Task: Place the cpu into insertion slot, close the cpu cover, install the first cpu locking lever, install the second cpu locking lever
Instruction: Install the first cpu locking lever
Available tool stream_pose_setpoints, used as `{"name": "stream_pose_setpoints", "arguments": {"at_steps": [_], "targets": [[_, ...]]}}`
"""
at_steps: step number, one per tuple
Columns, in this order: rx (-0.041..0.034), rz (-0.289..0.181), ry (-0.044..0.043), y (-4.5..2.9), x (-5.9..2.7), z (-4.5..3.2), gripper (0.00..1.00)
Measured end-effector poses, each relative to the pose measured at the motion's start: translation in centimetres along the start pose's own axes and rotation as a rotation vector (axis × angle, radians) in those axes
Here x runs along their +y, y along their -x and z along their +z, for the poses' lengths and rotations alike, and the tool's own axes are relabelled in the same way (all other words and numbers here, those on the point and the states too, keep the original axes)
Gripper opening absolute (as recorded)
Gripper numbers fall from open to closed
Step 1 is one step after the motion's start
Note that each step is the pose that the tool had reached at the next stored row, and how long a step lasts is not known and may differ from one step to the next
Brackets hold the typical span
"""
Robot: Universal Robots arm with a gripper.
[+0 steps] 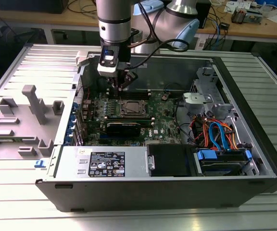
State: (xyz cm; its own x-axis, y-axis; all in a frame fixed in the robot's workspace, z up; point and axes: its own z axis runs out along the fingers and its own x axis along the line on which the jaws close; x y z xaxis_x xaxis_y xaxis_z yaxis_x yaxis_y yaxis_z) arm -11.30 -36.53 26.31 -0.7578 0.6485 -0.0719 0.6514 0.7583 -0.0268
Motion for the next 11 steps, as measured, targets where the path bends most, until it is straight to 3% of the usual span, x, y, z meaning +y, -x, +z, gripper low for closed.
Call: {"name": "stream_pose_setpoints", "arguments": {"at_steps": [2,4,7,11], "targets": [[0.0000,-0.001,-0.0003,-0.13,-0.13,-0.02,0.11],[0.0000,-0.002,0.0001,-0.98,-0.84,-0.06,0.11],[0.0000,-0.008,0.0009,-1.29,-1.10,-0.06,0.11],[-0.0022,-0.101,0.0078,-1.29,-1.10,0.00,0.11]]}}
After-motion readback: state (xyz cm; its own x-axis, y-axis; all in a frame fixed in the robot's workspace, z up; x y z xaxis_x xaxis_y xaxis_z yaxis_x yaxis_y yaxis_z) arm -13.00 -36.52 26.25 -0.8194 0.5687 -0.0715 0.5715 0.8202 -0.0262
